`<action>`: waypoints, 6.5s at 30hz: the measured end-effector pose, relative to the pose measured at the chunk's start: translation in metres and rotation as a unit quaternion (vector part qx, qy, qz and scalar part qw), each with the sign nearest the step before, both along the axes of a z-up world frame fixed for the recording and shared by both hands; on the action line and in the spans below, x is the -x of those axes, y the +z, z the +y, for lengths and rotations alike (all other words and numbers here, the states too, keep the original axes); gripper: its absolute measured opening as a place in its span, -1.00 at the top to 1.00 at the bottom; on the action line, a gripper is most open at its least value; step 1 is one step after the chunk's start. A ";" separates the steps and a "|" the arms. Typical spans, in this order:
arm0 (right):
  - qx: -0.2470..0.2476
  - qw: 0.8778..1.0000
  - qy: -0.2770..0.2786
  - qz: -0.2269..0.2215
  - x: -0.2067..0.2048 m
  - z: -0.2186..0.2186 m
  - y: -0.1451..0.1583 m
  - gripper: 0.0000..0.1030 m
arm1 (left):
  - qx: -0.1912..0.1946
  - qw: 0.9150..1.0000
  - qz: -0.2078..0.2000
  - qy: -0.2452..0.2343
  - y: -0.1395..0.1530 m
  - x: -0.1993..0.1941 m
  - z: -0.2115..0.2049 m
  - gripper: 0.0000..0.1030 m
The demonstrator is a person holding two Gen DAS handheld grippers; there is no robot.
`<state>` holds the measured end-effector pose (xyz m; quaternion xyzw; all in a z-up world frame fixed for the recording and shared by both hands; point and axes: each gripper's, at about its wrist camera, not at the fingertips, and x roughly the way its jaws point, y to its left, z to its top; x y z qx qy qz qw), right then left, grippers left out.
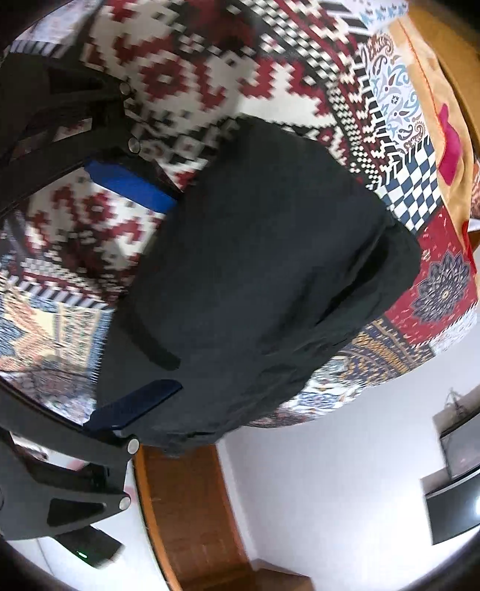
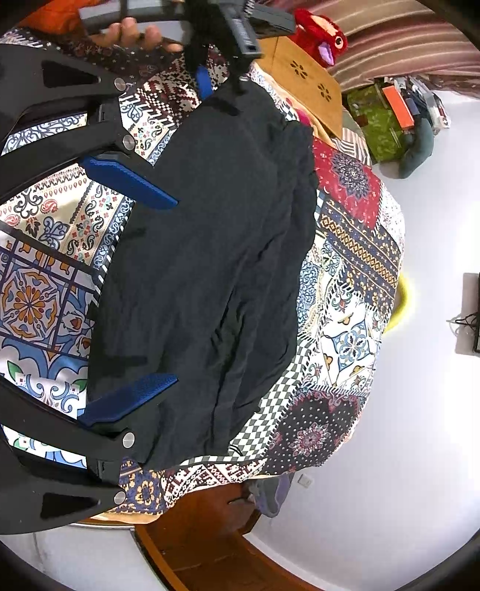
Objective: Fold large clothes
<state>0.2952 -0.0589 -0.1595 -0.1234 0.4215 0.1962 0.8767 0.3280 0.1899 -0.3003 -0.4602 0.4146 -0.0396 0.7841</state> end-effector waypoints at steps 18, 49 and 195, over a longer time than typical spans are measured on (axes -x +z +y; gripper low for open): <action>-0.038 0.999 -0.030 0.024 0.008 -0.002 0.016 -0.72 | -0.103 0.993 0.003 0.056 0.039 -0.038 -0.006 0.35; -0.164 0.979 0.020 0.121 0.024 0.000 -0.002 -0.70 | -0.414 0.895 -0.168 -0.015 0.195 0.040 -0.113 0.41; -0.180 0.966 -0.004 0.186 -0.154 0.144 -0.070 0.18 | -0.270 0.961 0.008 -0.062 0.056 -0.085 0.136 -0.16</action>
